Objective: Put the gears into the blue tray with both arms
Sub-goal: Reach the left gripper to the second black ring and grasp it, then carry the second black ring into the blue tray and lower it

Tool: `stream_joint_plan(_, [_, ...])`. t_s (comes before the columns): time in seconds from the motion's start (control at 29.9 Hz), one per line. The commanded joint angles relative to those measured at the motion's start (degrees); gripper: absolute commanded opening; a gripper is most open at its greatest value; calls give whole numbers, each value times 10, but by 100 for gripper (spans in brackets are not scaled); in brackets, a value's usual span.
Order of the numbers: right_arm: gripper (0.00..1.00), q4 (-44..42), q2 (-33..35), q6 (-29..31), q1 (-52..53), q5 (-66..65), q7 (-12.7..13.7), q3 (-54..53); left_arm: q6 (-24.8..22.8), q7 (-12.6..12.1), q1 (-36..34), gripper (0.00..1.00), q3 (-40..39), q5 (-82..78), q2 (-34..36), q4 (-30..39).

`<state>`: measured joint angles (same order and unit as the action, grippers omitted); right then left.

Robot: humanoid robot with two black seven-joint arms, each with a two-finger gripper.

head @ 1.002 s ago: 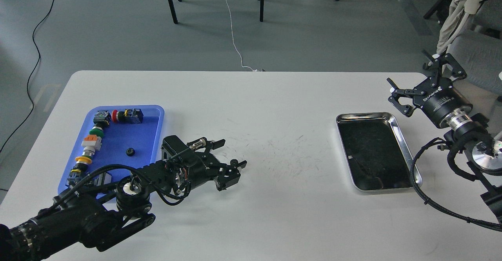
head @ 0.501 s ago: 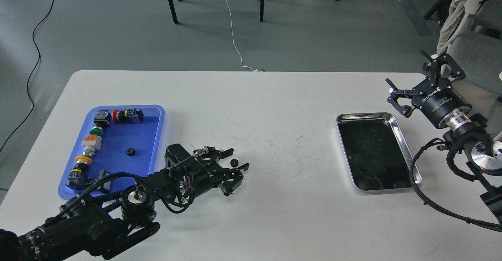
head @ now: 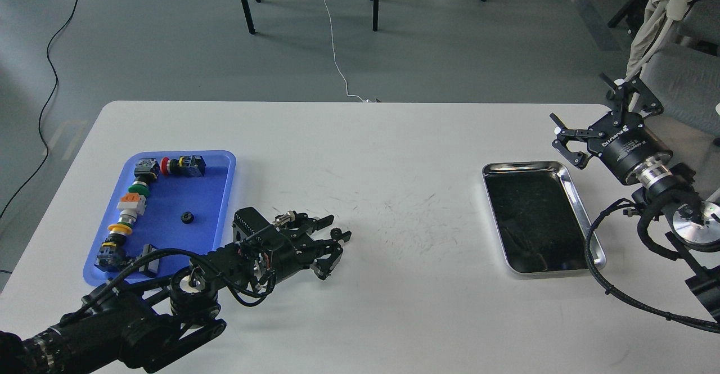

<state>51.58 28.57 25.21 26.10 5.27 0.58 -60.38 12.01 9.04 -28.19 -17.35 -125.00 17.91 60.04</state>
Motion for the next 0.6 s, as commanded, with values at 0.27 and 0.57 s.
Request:
stream_joint_plan(0.27, [99,0,-1,0,0,-1,-1,1,4,12,1,32,2,0,5,-5])
stream_joint_plan(0.57, [99,-1,-1,0,1,-2,-1,1,4,12,10,15,0,0,2,-7])
